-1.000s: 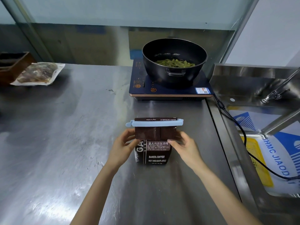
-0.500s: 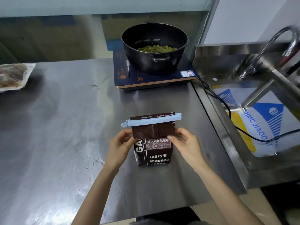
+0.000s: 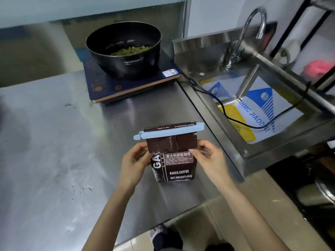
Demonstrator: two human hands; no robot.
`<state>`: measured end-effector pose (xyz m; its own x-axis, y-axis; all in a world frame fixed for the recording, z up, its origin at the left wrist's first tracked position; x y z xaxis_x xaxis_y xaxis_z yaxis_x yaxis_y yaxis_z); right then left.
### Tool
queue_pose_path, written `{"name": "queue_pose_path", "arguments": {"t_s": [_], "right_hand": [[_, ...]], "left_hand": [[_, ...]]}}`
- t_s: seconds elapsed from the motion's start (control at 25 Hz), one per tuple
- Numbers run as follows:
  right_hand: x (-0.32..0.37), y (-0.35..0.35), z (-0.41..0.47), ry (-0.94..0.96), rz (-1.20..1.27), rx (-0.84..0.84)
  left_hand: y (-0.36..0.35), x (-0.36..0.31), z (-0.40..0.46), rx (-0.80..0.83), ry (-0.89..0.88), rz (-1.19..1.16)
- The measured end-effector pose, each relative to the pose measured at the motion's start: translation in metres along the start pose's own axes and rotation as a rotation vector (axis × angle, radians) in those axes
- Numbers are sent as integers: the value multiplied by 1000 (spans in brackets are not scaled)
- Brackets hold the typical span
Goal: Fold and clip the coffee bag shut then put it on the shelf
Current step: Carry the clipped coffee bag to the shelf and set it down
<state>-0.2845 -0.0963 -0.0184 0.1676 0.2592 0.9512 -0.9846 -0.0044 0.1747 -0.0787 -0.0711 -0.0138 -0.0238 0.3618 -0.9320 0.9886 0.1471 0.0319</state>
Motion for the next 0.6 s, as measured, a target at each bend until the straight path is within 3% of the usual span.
{"name": "queue_pose_path", "arguments": {"t_s": [0.6], "right_hand": [[-14, 281, -97, -44, -103, -232]], "left_hand": [[-276, 9, -75, 229, -68, 83]]}}
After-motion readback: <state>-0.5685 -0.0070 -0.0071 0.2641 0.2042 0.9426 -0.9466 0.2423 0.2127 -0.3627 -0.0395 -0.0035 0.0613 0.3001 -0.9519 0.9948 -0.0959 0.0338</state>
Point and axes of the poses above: each hand's wrist, its own z-axis towards the middle knuckle, its own y-axis out of the back of the hand, x = y × z, the point moved 10 cm from there along z, towards the middle knuckle, and after that the axes turned 15 degrees about y, right-handed, at the moved point
